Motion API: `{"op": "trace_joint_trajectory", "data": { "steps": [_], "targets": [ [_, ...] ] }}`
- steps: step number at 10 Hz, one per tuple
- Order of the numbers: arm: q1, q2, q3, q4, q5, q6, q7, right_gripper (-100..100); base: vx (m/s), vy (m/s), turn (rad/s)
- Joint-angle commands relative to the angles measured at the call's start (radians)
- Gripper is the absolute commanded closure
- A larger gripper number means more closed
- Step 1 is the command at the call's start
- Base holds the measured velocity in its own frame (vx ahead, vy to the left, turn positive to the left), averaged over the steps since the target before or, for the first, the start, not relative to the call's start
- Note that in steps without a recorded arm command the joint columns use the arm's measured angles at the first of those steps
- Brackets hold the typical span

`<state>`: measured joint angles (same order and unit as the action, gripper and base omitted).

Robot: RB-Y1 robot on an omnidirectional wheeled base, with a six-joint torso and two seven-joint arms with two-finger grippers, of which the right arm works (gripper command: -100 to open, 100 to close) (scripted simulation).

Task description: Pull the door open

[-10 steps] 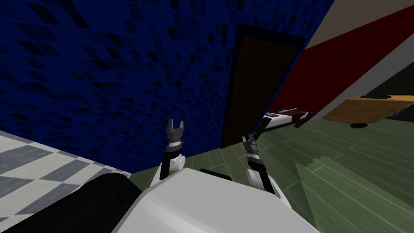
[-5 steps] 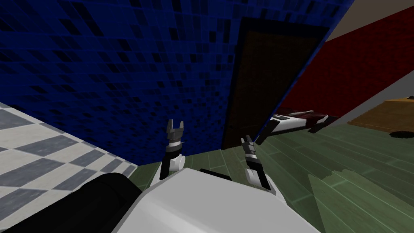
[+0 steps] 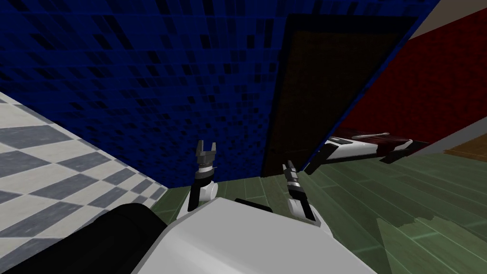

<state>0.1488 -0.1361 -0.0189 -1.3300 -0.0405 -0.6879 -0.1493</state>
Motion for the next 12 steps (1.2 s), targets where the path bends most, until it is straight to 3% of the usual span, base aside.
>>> {"op": "trace_joint_trajectory", "data": {
  "steps": [1, 5, 8, 9, 11, 12],
  "targets": [
    [-0.019, -0.004, 0.004, 0.05, -0.007, -0.013, 0.004, -100, 0.032, -0.13, 0.195],
    [-0.052, -0.013, 0.006, 0.151, -0.017, -0.03, 0.007, -100, 0.03, -0.078, 0.126],
    [-0.101, -0.027, 0.008, 0.26, -0.033, -0.055, 0.011, -100, 0.01, -0.111, 0.18],
    [-0.101, -0.027, 0.008, 0.276, -0.033, -0.055, 0.011, -100, 0.029, -0.101, 0.052],
    [-0.131, -0.035, 0.01, 0.353, -0.042, -0.072, 0.013, -100, 0.017, -0.084, 0.163],
    [-0.131, -0.035, 0.01, 0.355, -0.042, -0.072, 0.013, -100, 0.015, -0.076, 0.066]
  ]
}}
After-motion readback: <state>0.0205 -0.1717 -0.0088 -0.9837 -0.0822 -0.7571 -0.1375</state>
